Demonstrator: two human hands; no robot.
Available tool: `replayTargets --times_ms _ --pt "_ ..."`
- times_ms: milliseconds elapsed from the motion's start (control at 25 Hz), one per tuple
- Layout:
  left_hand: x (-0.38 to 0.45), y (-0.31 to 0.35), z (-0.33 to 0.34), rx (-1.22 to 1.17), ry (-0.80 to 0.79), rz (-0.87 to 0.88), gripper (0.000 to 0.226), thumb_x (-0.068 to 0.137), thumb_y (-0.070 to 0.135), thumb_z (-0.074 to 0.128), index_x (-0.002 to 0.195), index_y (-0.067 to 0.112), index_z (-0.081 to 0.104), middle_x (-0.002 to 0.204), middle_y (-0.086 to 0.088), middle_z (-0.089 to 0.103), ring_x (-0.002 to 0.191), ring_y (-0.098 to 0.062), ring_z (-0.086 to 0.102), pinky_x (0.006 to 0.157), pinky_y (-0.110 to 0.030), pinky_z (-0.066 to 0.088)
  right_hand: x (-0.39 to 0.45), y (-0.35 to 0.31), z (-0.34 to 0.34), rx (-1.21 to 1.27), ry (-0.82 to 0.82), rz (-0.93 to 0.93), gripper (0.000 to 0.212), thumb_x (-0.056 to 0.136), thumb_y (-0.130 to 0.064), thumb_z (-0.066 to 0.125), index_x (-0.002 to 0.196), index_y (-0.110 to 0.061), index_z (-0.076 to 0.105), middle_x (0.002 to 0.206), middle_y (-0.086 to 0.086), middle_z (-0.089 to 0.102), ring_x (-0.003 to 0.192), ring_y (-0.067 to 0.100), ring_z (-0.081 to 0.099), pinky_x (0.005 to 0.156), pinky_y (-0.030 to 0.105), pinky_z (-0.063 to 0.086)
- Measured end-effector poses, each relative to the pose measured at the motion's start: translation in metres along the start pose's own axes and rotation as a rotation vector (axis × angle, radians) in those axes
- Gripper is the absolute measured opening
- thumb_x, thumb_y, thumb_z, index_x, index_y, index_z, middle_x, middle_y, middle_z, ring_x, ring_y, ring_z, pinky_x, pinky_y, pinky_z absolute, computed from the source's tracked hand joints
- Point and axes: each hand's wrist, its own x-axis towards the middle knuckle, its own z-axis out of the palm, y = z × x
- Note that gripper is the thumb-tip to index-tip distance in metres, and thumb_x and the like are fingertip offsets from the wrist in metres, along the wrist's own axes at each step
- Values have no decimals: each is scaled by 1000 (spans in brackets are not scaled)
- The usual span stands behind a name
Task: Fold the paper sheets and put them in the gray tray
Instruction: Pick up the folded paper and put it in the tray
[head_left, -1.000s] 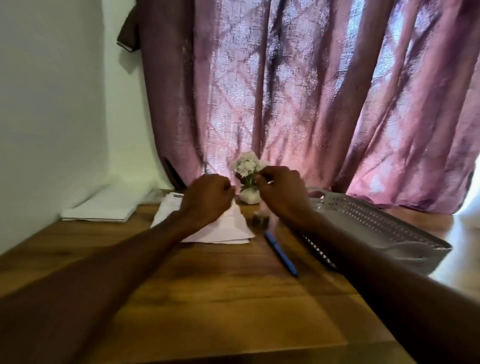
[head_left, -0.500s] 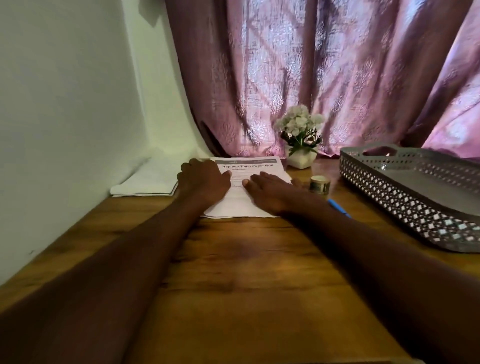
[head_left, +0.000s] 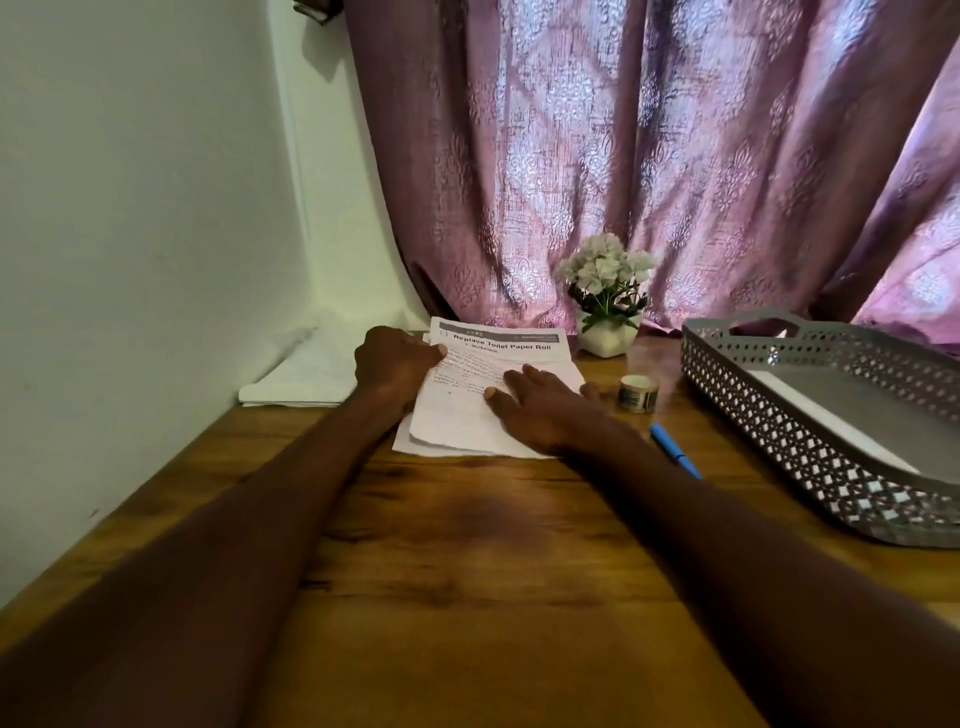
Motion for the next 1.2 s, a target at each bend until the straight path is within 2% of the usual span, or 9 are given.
replayTargets --times_ms 120,280,440,560,640,800,960,1080,1200 --pt "1 0 0 -116 -26 -1 23 77 19 90 73 8 70 93 -15 78 91 -34 75 89 -45 60 1 0 2 33 58 4 73 99 -71 19 158 -30 27 171 -1 18 157 20 15 120 66 2" --pt "12 3 -6 -401 -164 -74 14 85 0 73 98 -5 72 95 -20 78 93 -42 75 87 -50 62 4 3 -4 61 248 -3 66 99 -66 33 154 -28 35 165 -4 34 151 22 33 119 64 13" --pt "19 8 -20 -503 -262 -63 43 80 -14 52 116 0 71 104 -19 77 96 -40 74 78 -40 62 1 5 -13 169 481 -46 55 100 -54 45 147 -25 47 149 0 54 136 24 50 113 49 38" --pt "19 16 -34 -525 -247 -34 62 78 -19 42 132 1 63 122 -24 71 111 -43 68 98 -48 56 -4 10 -23 377 619 -93 48 102 -45 51 143 -21 51 137 2 61 127 23 55 104 39 45" --pt "12 17 -43 -586 -283 -43 68 75 -18 38 137 2 58 127 -26 69 116 -47 66 101 -56 53 -6 13 -33 620 693 -106 44 102 -39 56 142 -20 53 127 -3 66 113 18 62 93 31 47" --pt "-7 10 -45 -693 -462 -94 74 63 0 51 137 -1 55 130 -29 66 119 -53 62 108 -69 43 -7 16 -49 1179 565 91 58 94 -19 73 147 -14 49 101 1 71 96 20 67 88 42 56" --pt "-8 15 -40 -800 -643 -170 51 90 17 61 139 5 60 135 -26 65 129 -48 58 114 -63 40 -6 17 -51 1577 500 142 69 81 16 72 143 -6 49 109 16 70 105 40 70 94 59 56" --pt "1 13 -43 -733 -601 -97 44 98 27 65 137 6 63 133 -25 67 124 -48 63 112 -64 42 -3 23 -53 1704 393 138 78 81 15 73 147 -13 43 125 21 69 107 45 70 93 68 53" --pt "6 8 -45 -700 -546 1 40 96 9 63 135 5 62 130 -26 68 118 -49 66 109 -66 44 -2 28 -53 1709 350 137 64 83 6 76 139 -10 52 123 23 70 104 45 71 93 67 54"
